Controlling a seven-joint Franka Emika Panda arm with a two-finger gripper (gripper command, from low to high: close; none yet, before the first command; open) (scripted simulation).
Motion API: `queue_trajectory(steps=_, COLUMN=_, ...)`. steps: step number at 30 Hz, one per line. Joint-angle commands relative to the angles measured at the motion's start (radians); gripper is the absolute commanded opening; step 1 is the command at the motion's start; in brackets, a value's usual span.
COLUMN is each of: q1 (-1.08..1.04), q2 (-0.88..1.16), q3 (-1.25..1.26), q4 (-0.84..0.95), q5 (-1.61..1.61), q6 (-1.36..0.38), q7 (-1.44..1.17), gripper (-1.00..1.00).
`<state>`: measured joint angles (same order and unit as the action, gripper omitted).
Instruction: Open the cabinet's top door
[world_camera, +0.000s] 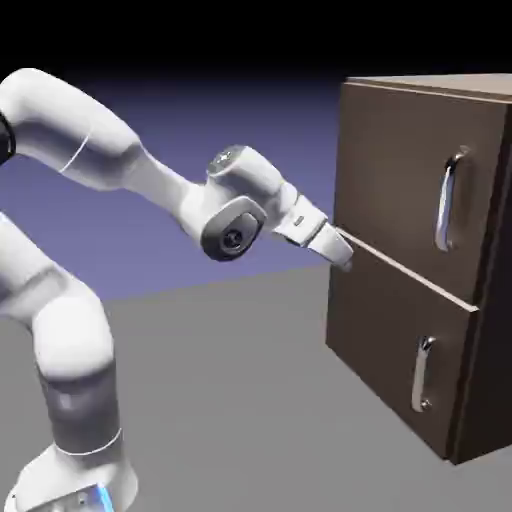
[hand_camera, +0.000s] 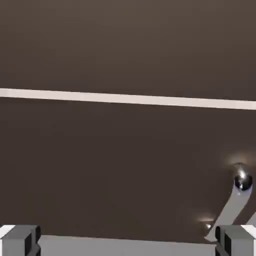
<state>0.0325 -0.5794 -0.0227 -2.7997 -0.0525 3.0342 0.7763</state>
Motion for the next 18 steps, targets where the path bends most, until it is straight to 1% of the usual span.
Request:
queue_trajectory(steps=1, q1=0.017, q2=-0.008, q3=-0.019, q4=0.009, q5=-0.044, q6=-0.002, q7=0.029, gripper=0.00)
queue_trajectory(steps=18, q1=0.305, q2=-0.140, q3=-0.339, q4=0.154, q5=-0.783, q6=-0.042, q7=0.527, gripper=0.00)
